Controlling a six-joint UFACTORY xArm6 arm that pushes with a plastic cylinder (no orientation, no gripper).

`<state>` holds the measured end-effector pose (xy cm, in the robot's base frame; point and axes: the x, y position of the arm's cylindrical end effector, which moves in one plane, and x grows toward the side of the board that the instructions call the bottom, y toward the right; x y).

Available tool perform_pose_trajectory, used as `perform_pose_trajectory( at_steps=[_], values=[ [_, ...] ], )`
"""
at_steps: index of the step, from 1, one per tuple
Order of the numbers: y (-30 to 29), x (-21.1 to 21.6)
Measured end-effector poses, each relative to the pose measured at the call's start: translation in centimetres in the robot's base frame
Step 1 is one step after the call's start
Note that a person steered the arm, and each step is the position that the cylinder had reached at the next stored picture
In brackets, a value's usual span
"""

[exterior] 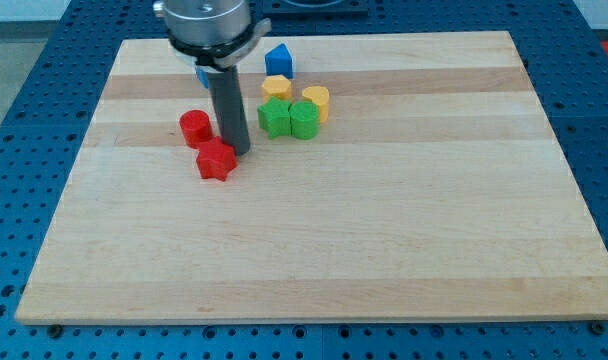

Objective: Keep red star on bottom right to red circle

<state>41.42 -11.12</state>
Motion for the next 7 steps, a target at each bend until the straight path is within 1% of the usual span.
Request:
perform_pose_trajectory(
  at_steps=[1,2,3,4,5,7],
  values=[
    [-2.3,0.0],
    [2.1,0.2],
    [2.6,4.0],
    [0.0,8.0],
    [-3.6,7.6],
    [-3.8,4.1]
  ],
)
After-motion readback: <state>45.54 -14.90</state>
